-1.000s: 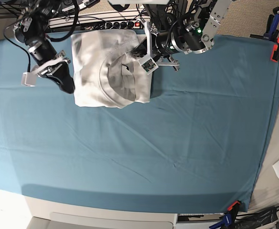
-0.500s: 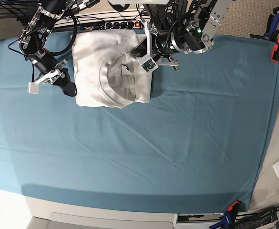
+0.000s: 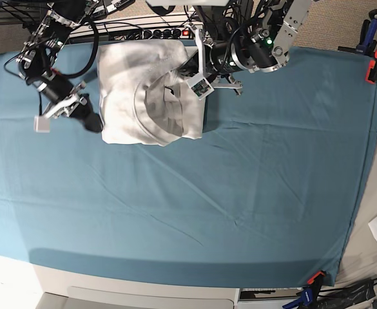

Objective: Fold the T-shirt properly
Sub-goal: 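Grasp the stack corner with the right gripper and pull it flat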

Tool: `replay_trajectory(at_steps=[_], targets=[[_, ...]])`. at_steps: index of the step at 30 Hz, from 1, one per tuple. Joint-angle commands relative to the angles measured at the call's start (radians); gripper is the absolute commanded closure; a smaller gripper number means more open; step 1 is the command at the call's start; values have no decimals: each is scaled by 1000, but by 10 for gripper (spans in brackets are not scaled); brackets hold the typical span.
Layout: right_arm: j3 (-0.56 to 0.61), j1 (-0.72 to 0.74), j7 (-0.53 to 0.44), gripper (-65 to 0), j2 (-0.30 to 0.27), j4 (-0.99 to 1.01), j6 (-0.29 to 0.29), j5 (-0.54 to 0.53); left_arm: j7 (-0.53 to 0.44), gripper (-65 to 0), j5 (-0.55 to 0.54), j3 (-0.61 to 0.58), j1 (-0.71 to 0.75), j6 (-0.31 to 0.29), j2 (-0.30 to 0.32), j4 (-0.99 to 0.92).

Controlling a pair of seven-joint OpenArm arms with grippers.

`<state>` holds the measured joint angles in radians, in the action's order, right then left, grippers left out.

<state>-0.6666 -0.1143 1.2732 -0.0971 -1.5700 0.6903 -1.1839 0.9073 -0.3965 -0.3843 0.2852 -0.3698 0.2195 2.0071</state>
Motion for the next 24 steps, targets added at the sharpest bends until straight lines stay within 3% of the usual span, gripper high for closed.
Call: replay_trajectory(at_steps=[1, 9, 16, 24], targets=[[-2, -2, -27, 0, -10, -47, 8, -16, -18, 0, -14, 0, -2, -3, -1, 17], [7, -22, -77, 0, 23, -125, 8, -15, -18, 0, -14, 0, -2, -3, -1, 17], [143, -21, -71, 0, 56, -124, 8, -34, -17, 0, -13, 0, -2, -3, -1, 17], [252, -22, -113, 0, 56, -124, 8, 201, -17, 0, -13, 0, -2, -3, -1, 17]])
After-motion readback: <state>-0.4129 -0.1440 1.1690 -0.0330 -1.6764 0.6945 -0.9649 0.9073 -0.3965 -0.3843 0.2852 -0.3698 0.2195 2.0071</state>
